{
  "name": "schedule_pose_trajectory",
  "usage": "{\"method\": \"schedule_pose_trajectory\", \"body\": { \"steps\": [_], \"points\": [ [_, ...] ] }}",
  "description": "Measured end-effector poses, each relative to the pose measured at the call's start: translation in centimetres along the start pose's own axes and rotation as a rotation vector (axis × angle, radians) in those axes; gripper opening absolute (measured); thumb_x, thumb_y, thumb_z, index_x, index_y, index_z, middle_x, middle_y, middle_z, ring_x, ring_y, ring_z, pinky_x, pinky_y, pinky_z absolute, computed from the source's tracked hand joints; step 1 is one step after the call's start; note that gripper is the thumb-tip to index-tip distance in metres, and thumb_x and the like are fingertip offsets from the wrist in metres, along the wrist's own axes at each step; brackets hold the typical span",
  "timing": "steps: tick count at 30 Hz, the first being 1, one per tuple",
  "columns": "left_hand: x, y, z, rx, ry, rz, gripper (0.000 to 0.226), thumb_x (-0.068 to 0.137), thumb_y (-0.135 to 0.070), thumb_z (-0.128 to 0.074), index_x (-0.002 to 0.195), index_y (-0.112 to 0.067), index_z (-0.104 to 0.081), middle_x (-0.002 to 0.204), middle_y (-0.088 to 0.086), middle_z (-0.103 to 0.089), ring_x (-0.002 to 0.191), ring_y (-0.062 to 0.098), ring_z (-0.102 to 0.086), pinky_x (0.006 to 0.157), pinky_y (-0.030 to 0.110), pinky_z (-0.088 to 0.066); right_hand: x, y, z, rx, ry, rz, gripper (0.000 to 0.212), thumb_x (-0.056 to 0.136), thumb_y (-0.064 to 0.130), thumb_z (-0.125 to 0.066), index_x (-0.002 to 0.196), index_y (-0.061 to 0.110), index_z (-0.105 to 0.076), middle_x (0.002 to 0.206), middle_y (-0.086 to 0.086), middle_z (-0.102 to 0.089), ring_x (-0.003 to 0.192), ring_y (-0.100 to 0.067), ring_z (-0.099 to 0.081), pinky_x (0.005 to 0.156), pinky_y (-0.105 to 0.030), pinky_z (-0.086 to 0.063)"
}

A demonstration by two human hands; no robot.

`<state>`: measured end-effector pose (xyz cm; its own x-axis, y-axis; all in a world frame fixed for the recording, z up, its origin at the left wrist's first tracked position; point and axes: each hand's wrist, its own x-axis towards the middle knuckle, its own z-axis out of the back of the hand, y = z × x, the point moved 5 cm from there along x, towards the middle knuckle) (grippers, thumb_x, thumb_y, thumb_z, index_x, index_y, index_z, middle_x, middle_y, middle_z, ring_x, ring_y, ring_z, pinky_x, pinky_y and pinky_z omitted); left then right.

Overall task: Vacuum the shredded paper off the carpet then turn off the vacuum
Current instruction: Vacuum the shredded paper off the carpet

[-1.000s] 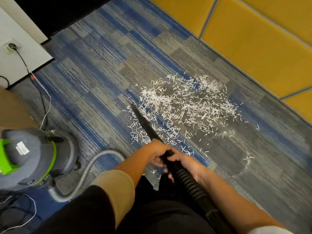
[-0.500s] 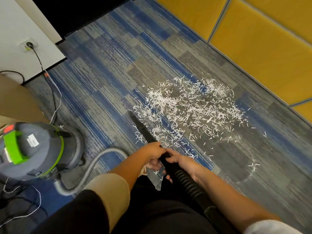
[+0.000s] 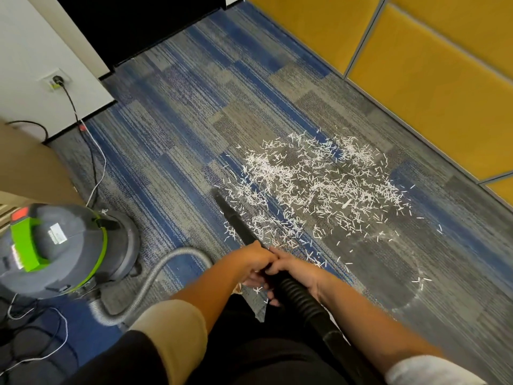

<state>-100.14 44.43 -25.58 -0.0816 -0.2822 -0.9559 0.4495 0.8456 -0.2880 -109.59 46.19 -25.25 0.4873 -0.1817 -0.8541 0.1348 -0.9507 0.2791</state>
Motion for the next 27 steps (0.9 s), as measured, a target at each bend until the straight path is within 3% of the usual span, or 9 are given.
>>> {"method": "schedule_pose_trajectory", "body": {
  "steps": [2, 4, 7, 10, 14, 20, 23, 27],
  "points": [
    [0.2, 0.3, 0.2, 0.015, -0.020, 0.006, 0.037, 0.096, -0.018, -0.046, 0.129, -0.010, -0.032, 0.059, 0.006, -0.047, 0.036, 0.010, -0.041, 0.042, 0.025, -0.038, -0.1, -0.3, 0.0, 0.018, 0.016, -0.012, 0.062, 0.091, -0.002, -0.041, 0.135, 0.039, -0.024, 0.070, -0.018, -0.054, 0.050, -0.024, -0.057, 0.045, -0.030, -0.053],
    [0.7, 0.4, 0.1, 0.015, -0.019, 0.013, 0.054, 0.096, -0.020, -0.046, 0.143, -0.015, -0.020, 0.060, 0.005, -0.048, 0.038, 0.009, -0.042, 0.041, 0.023, -0.036, -0.3, -0.4, 0.3, 0.038, 0.011, -0.015, 0.060, 0.091, -0.003, -0.040, 0.135, 0.035, -0.027, 0.069, -0.018, -0.054, 0.047, -0.023, -0.056, 0.042, -0.028, -0.051],
    [1.0, 0.2, -0.2, -0.028, -0.039, -0.012, 0.051, 0.096, -0.022, -0.047, 0.141, -0.014, -0.024, 0.075, 0.008, -0.056, 0.051, 0.013, -0.048, 0.052, 0.029, -0.044, -0.4, -0.3, 0.6, 0.044, -0.015, -0.010, 0.054, 0.091, -0.003, -0.040, 0.133, 0.030, -0.031, 0.066, -0.017, -0.054, 0.043, -0.022, -0.055, 0.039, -0.026, -0.050],
    [0.9, -0.6, -0.4, -0.068, -0.071, -0.066, 0.043, 0.097, -0.022, -0.045, 0.137, -0.015, -0.031, 0.096, 0.006, -0.057, 0.075, 0.017, -0.058, 0.071, 0.036, -0.053, -0.4, 0.1, 1.3, 0.042, -0.069, 0.009, 0.061, 0.091, -0.003, -0.043, 0.137, 0.035, -0.028, 0.063, -0.018, -0.054, 0.040, -0.023, -0.055, 0.038, -0.026, -0.049],
    [0.7, -1.9, -0.7, -0.035, -0.041, -0.089, 0.035, 0.098, -0.022, -0.041, 0.131, -0.014, -0.034, 0.089, 0.006, -0.058, 0.064, 0.014, -0.057, 0.060, 0.029, -0.050, -0.9, 0.9, 1.9, 0.037, -0.083, 0.033, 0.060, 0.090, -0.004, -0.043, 0.131, 0.037, -0.031, 0.070, -0.019, -0.053, 0.041, -0.024, -0.054, 0.039, -0.026, -0.049],
    [0.2, -1.3, 0.1, -0.066, -0.049, -0.079, 0.027, 0.096, -0.021, -0.044, 0.121, -0.012, -0.038, 0.072, 0.008, -0.055, 0.054, 0.015, -0.050, 0.058, 0.032, -0.047, -0.8, 1.3, 0.9, -0.037, -0.027, 0.026, 0.038, 0.090, -0.004, -0.042, 0.111, 0.027, -0.040, 0.075, -0.020, -0.053, 0.047, -0.024, -0.054, 0.041, -0.026, -0.049],
    [-0.3, -1.1, 0.6, -0.109, -0.052, -0.073, 0.020, 0.097, -0.021, -0.044, 0.116, -0.017, -0.037, 0.082, 0.008, -0.057, 0.061, 0.015, -0.051, 0.065, 0.034, -0.048, -0.2, 1.4, 0.7, -0.030, -0.029, 0.010, 0.035, 0.089, -0.004, -0.043, 0.109, 0.025, -0.045, 0.078, -0.020, -0.053, 0.046, -0.024, -0.054, 0.041, -0.027, -0.049],
    [-0.5, -1.9, 0.6, -0.099, -0.062, -0.112, 0.039, 0.096, -0.023, -0.045, 0.133, -0.020, -0.034, 0.101, 0.010, -0.062, 0.063, 0.013, -0.051, 0.064, 0.029, -0.047, 0.1, 2.2, 1.4, -0.068, -0.075, 0.017, 0.025, 0.087, -0.005, -0.045, 0.105, 0.011, -0.041, 0.083, -0.021, -0.055, 0.044, -0.023, -0.054, 0.040, -0.027, -0.050]
  ]
}}
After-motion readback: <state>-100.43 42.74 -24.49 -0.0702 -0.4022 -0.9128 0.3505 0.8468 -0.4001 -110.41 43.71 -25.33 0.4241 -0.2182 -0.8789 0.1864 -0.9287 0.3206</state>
